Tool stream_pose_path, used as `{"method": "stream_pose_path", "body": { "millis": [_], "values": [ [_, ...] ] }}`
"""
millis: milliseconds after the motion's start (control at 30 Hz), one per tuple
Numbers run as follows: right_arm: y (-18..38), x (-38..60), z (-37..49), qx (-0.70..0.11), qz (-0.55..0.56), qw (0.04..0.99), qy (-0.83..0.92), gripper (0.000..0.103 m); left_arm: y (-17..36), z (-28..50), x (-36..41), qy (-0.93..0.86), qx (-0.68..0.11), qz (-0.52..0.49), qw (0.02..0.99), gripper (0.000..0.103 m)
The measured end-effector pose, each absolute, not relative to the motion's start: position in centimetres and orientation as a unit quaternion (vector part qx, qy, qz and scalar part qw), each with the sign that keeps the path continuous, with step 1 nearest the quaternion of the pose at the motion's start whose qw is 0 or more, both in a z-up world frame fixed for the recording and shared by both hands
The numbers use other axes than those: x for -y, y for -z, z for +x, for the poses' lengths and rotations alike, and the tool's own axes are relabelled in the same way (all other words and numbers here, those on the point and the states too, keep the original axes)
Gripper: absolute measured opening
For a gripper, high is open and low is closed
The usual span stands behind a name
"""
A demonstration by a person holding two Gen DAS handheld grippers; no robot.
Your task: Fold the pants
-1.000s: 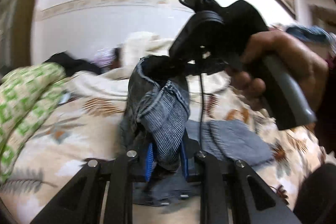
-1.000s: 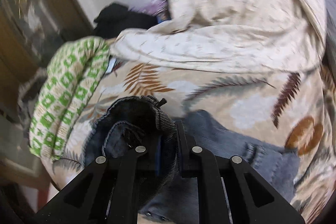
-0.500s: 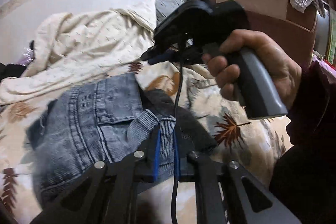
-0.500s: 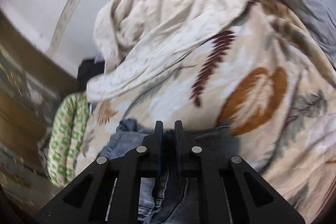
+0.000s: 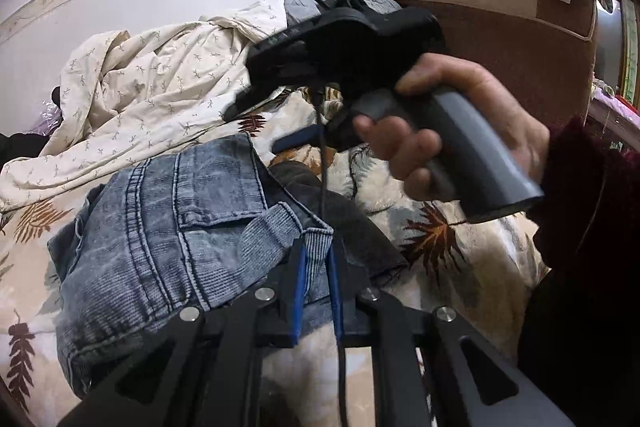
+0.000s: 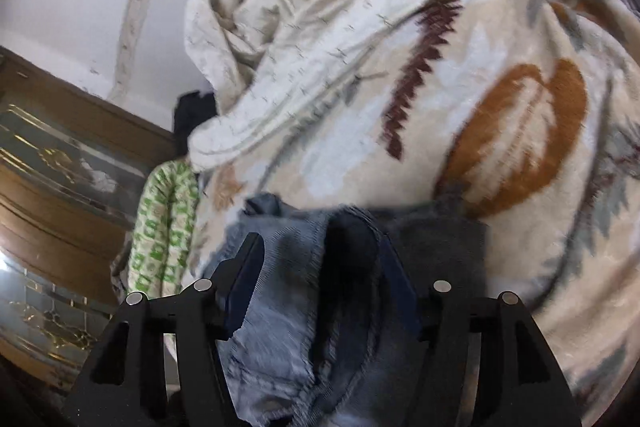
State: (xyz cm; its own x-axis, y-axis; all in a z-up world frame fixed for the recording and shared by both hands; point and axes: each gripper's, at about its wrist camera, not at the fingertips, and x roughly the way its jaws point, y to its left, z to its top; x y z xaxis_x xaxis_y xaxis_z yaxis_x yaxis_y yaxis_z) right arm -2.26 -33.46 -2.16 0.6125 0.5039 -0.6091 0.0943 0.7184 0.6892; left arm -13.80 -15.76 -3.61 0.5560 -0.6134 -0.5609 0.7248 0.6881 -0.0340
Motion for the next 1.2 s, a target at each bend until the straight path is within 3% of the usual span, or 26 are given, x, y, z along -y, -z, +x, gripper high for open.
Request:
{"method": "stream_pose_path", "body": {
  "millis": [167,200,267,333,433,800,967,1067,1100,1133,1200],
  "values": [
    [3.2,32.3,-1.3,-0.431,0.353,0.819,-0.14,0.056,3.6,-14.2,15.6,0.377,-0.276,0.104,0.878,0.013],
    [3.7,32.2,-1.1,-0.438,0.35,0.817,-0.135,0.052,3.7,-14.3,15.5,0.376,-0.277,0.105,0.878,0.013],
    [4.6,32.2,-0.9,-0.442,0.36,0.808,-0.146,0.024,3.9,-14.3,15.6,0.374,-0.28,0.107,0.877,0.013],
    [4.3,32.3,-1.0,-0.428,0.358,0.816,-0.149,0.013,3.9,-14.4,15.8,0.371,-0.281,0.108,0.878,0.013],
    [2.5,32.6,-1.7,-0.402,0.325,0.847,-0.124,0.009,3.7,-13.9,16.1,0.374,-0.287,0.105,0.876,0.013],
    [0.6,38.1,-3.4,-0.368,0.324,0.869,-0.068,0.008,3.3,-14.2,21.3,0.43,-0.273,0.117,0.852,0.013],
    [5.2,38.5,-1.5,-0.444,0.308,0.84,-0.051,0.012,6.5,-13.3,21.9,0.436,-0.318,0.136,0.831,0.014],
    [6.8,39.0,-0.8,-0.472,0.328,0.817,-0.047,0.013,6.4,-14.2,21.4,0.442,-0.307,0.162,0.827,0.016],
    [6.6,39.3,-0.9,-0.468,0.338,0.815,-0.048,0.013,5.9,-14.6,21.0,0.448,-0.299,0.164,0.826,0.019],
    [5.9,39.5,-1.3,-0.459,0.343,0.818,-0.051,0.016,5.3,-15.1,20.4,0.453,-0.29,0.166,0.826,0.03],
    [4.6,39.8,-2.3,-0.446,0.343,0.826,-0.046,0.034,3.7,-16.0,18.7,0.456,-0.272,0.164,0.831,0.048]
  ]
}}
